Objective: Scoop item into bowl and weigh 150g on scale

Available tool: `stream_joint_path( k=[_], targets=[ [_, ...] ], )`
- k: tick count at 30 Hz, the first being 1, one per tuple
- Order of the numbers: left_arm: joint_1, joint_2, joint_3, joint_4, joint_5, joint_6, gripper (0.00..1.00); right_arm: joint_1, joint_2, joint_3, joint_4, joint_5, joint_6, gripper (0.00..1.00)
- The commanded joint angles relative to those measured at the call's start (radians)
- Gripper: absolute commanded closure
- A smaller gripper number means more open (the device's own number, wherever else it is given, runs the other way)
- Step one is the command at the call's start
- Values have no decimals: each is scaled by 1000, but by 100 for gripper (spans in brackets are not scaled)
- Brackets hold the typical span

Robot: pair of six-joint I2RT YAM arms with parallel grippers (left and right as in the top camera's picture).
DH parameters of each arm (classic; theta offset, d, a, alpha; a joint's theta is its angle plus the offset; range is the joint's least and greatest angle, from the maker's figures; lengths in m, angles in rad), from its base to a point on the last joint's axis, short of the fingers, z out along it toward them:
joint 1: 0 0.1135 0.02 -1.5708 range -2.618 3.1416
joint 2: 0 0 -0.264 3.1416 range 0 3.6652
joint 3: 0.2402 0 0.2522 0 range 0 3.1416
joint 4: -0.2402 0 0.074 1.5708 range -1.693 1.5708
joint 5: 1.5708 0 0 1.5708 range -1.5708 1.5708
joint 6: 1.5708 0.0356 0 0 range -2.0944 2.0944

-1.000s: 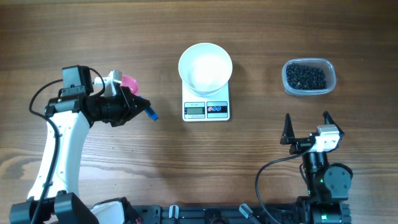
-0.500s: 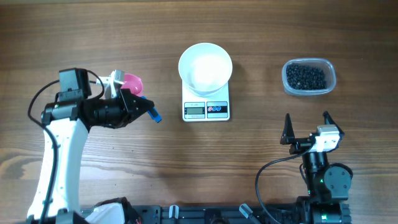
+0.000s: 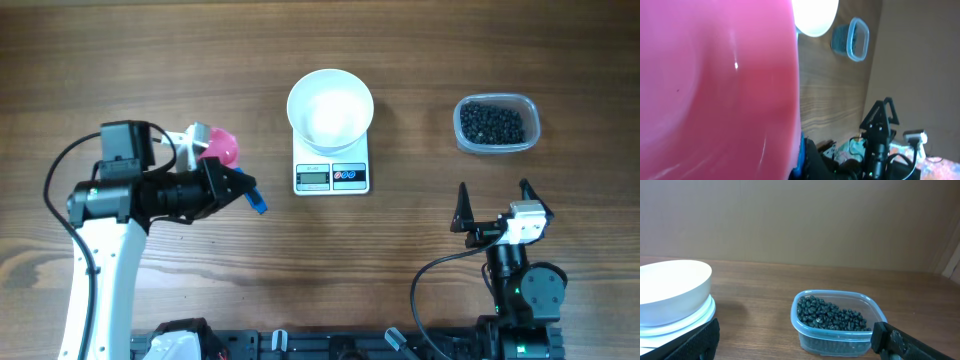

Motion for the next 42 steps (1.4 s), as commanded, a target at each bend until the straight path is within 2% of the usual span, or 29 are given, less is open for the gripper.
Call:
stream_joint_path(
  k=[1,5,20,26,34,42],
  targets=[
    [-56,-18,-5,11,-6,-24,96,-4,0,-1,2,7,-3,0],
    [-106,-18,-5,18,-23,-70,96,-4,0,-1,3,7,-3,1],
    [-129,-135,-5,35,-21,-225,96,-4,0,-1,2,7,-3,0],
    [-187,-142,-5,37,-21,-227,96,-4,0,-1,3,7,-3,0],
    [-266,-142,-5,39,-146,-283,96,-4,0,-1,3,7,-3,0],
    [-282,-142,-5,39,-149,-283,96,-4,0,-1,3,7,-2,0]
  ],
)
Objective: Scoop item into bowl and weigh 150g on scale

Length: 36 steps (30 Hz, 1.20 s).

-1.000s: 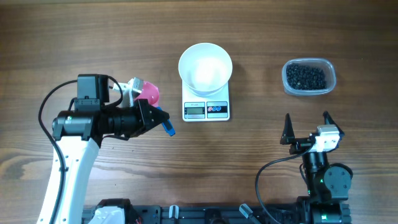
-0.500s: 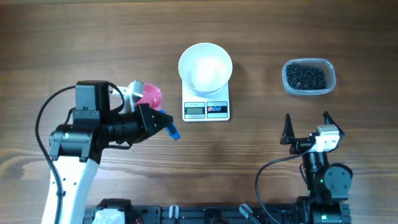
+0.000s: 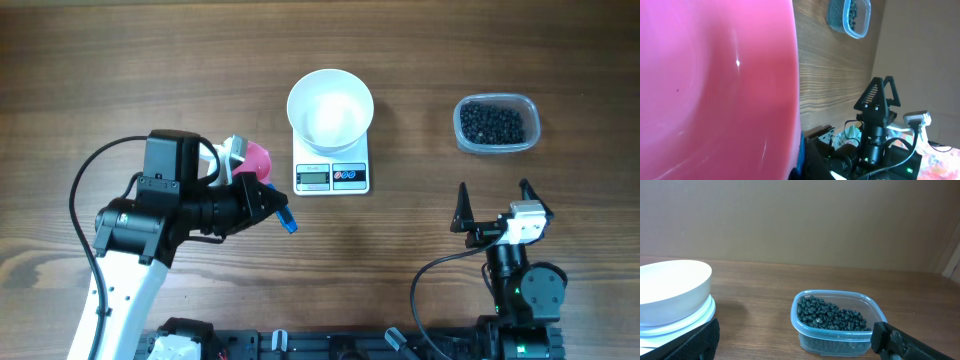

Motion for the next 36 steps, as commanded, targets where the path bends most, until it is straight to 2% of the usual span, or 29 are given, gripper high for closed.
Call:
stream_joint_path(
  k=[1,36],
  targets=[
    [-6,-11,-5,3,-24,-10,96,-4,0,-1,3,7,-2,0],
    [-6,-10,-5,4,-49,-37,96,-4,0,-1,3,7,-2,0]
  ],
)
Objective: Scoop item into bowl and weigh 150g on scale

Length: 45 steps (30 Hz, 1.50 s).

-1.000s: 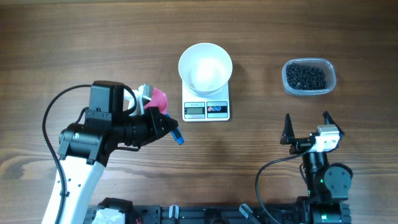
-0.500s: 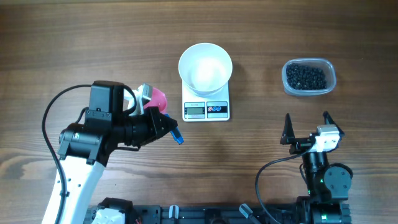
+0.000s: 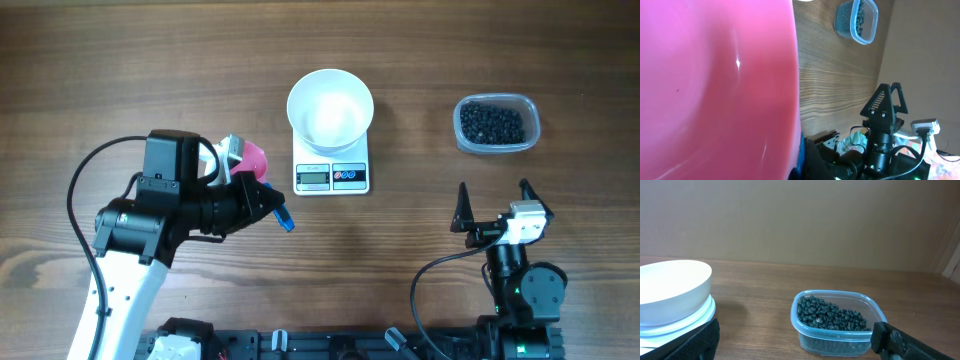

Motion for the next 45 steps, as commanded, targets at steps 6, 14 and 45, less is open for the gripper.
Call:
stream_joint_path(
  k=[6,14,45],
  targets=[
    [-6,-8,-5,4,-10,-32,96,-4,0,-1,3,7,-2,0],
    [-6,-8,-5,5,-10,-31,96,-4,0,-1,2,7,-2,0],
    [-6,-9,-5,57,6,-212,96,-4,0,-1,3,7,-3,0]
  ],
)
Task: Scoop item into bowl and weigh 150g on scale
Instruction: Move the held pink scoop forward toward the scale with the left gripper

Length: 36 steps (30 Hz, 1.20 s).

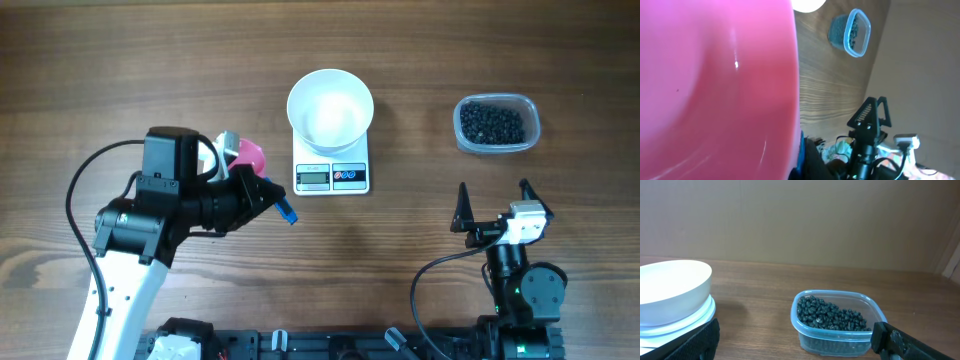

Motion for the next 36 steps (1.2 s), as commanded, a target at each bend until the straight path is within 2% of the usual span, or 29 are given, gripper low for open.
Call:
stream_joint_path(
  k=[1,36],
  targets=[
    [-6,-9,-5,8,10,-89,96,-4,0,-1,3,7,-3,0],
    [-6,-9,-5,35,50,-110,96,-4,0,-1,2,7,-3,0]
  ],
)
